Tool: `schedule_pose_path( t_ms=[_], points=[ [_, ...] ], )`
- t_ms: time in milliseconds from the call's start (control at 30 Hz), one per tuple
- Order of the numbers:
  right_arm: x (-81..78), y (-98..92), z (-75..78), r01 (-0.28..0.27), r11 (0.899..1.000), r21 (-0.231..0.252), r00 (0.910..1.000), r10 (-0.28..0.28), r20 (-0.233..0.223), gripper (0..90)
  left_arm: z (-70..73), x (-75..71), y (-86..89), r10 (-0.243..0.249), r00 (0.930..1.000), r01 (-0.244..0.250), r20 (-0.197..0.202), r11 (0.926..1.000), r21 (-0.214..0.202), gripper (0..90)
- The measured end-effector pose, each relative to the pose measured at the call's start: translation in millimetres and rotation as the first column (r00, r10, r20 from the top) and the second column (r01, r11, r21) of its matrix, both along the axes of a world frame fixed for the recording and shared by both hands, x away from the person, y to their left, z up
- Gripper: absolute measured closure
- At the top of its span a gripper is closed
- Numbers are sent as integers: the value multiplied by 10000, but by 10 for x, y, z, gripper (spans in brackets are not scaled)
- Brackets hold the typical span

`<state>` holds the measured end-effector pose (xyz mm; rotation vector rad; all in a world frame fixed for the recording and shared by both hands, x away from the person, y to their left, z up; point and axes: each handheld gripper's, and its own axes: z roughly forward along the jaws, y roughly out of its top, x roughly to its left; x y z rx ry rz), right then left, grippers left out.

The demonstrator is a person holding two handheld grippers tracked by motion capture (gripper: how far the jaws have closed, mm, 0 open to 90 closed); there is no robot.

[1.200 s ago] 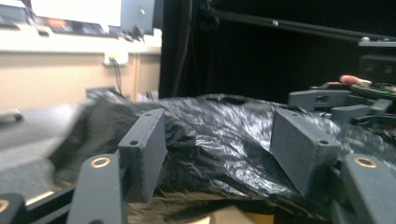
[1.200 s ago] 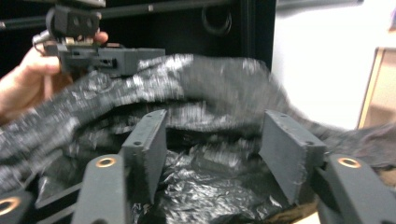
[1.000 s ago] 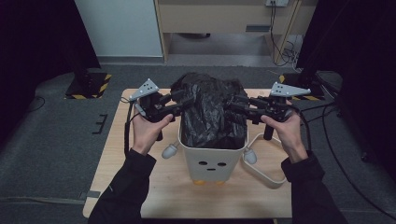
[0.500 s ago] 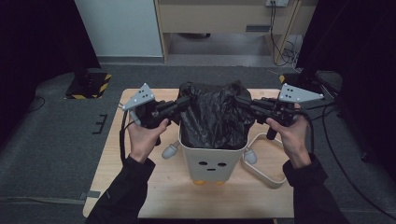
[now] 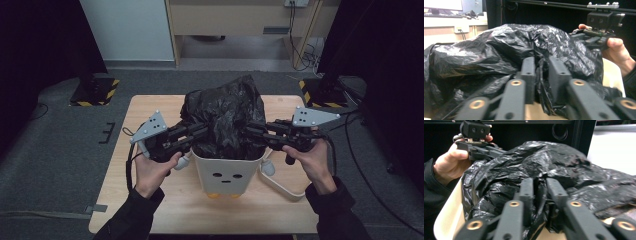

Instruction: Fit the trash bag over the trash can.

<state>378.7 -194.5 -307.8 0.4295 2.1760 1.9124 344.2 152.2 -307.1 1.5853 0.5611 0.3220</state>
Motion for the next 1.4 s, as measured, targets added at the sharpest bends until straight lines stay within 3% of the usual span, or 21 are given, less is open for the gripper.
schedule_pose_path(
  t_ms=[67,167,267,300,400,533,600,667,767,900,967,1033,1100,1167,1267,1400],
  points=[
    [9,12,28,-31,10000,17,10000,31,-30,667,38,10,41,212,9995,-206,230,9995,-242,633],
    [26,-77,119,36,9974,719,10000,-31,-67,605,133,32,167,838,9950,-803,547,9948,-634,487],
    [90,-194,216,517,9908,1253,9986,-522,5,530,229,138,317,1616,9854,-1556,535,9826,-1019,418],
    [148,-234,247,857,9862,1420,9963,-860,-37,493,244,218,352,1854,9820,-1804,371,9776,-1080,408],
    [351,-257,236,1435,9821,1219,9895,-1400,-368,453,203,382,347,1948,9808,-1948,-109,9753,-1044,377],
    [502,-133,105,1329,9893,594,9882,-1277,-849,432,65,565,247,1679,9821,-1759,-853,9795,-978,370],
    [534,-38,31,1102,9931,393,9894,-1059,-992,447,3,624,183,1678,9805,-1759,-1023,9815,-761,377],
    [548,54,-23,1027,9947,36,9910,-1020,-867,501,-43,666,128,1524,9807,-1614,-1225,9846,-671,412],
    [563,110,-44,1250,9920,-152,9900,-1257,-644,577,-67,689,76,1284,9817,-1383,-1409,9884,-631,548],
    [558,93,-7,1733,9848,112,9846,-1729,-271,701,-24,669,67,1416,9830,-1481,-1169,9878,-488,781],
    [537,72,32,1825,9826,347,9832,-1822,-110,786,30,635,68,1535,9845,-1582,-845,9861,-517,872],
    [496,53,76,1694,9840,547,9855,-1691,-101,873,75,590,64,1467,9877,-1502,-538,9863,-676,895],
    [431,44,120,1305,9898,580,9914,-1306,-9,880,125,487,55,1056,9942,-1070,-208,9905,-866,898],
    [338,35,146,892,9945,544,9958,-901,135,879,147,343,27,765,9969,-754,173,9953,-600,898],
    [206,23,135,293,9988,388,9995,-298,135,854,127,131,-29,344,9986,-334,396,9991,-255,897],
    [106,62,68,22,9996,-279,10000,-25,-93,801,84,-83,-100,325,9974,-344,636,9990,290,895]
  ],
)
